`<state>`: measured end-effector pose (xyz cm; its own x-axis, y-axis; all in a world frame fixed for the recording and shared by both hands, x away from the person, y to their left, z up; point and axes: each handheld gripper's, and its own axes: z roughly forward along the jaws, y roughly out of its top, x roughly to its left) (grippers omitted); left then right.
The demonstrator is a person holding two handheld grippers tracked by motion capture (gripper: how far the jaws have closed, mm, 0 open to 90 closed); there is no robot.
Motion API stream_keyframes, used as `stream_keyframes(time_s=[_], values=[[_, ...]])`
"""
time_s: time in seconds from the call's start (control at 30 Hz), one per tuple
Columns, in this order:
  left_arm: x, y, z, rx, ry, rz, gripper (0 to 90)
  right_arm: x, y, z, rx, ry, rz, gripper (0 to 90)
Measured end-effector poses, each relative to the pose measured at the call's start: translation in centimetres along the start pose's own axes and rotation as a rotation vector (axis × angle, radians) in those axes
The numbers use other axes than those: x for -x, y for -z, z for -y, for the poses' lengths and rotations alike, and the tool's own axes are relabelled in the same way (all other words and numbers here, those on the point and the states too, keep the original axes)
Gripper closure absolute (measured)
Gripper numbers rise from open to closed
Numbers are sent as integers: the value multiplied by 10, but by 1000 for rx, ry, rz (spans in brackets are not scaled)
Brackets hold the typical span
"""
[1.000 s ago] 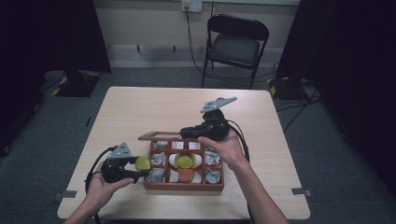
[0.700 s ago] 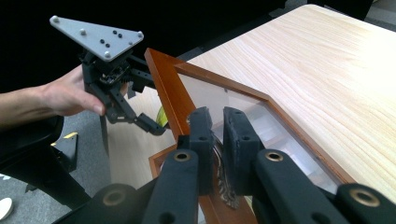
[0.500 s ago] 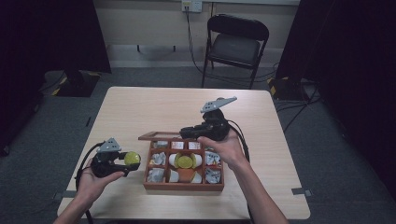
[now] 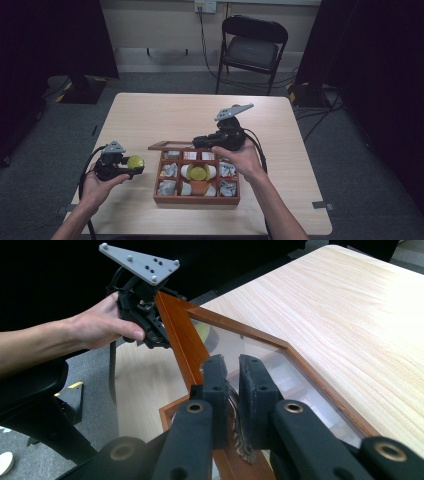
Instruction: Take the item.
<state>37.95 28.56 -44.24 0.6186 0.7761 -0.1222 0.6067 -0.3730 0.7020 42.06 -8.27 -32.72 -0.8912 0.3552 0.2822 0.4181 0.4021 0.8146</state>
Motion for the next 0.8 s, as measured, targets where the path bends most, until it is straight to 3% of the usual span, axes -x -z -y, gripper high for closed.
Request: stream_keyframes(time_s=[0.2,0.4,0.8], values=[[-4,-7,-9,13,5,-10,405,0,0,0,0,1,0,824],[-3,-22,-13,-9,-3,-10,405,0,0,0,0,1,0,824],[-17,-43,-12,-24,44,-16,405,0,0,0,0,1,0,825]])
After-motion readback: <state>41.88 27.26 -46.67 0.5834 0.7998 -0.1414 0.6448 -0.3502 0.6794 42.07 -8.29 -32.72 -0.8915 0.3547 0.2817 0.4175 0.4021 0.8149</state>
